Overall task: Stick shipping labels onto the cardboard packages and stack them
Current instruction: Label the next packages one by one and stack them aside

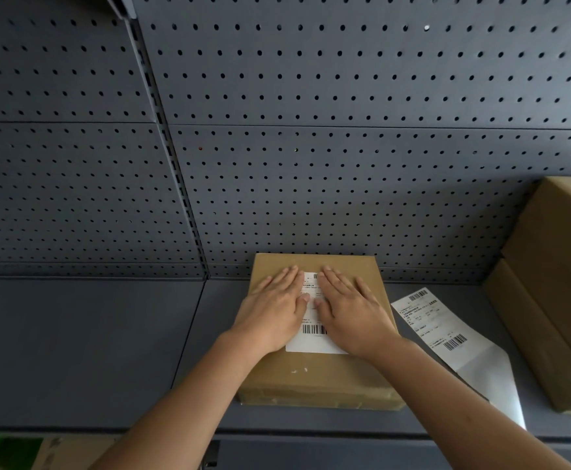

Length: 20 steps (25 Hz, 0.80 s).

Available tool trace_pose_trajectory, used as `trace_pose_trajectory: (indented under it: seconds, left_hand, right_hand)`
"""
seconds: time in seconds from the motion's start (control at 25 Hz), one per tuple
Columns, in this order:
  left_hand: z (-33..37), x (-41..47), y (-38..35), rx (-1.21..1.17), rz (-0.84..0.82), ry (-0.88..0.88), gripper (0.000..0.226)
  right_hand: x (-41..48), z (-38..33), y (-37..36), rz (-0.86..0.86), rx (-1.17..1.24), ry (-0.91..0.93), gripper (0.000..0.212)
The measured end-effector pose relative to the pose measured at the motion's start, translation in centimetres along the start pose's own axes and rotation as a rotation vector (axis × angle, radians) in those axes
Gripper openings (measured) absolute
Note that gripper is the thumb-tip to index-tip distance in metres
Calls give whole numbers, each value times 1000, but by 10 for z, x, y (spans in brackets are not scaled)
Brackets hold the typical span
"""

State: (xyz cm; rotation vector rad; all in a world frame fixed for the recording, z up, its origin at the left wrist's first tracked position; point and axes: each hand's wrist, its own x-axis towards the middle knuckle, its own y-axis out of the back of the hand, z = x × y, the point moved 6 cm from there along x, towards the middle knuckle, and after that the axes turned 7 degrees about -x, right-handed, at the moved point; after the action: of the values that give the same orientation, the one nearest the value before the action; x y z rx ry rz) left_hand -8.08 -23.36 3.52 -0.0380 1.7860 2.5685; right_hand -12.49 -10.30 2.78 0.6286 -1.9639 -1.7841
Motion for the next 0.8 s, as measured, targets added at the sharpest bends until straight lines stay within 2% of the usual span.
trace_pose_trajectory:
  seconds: [0.32,0.44,0.6,0.8]
  left_hand:
    - [-27,-10,8,7,-6,93,61]
    - [-7,-24,6,-37,10,17,59]
    - [20,-51,-6,-13,-18,-104,57]
    - [17,-53,-9,27,2,-76,58]
  right_hand:
    - [-16,33,4,-38,27,-156,65]
    - [-29,16,13,21,52,-57,60]
    - [-50,-21,10,-2,52,106,57]
    - [-56,-15,3,-20,12,36,78]
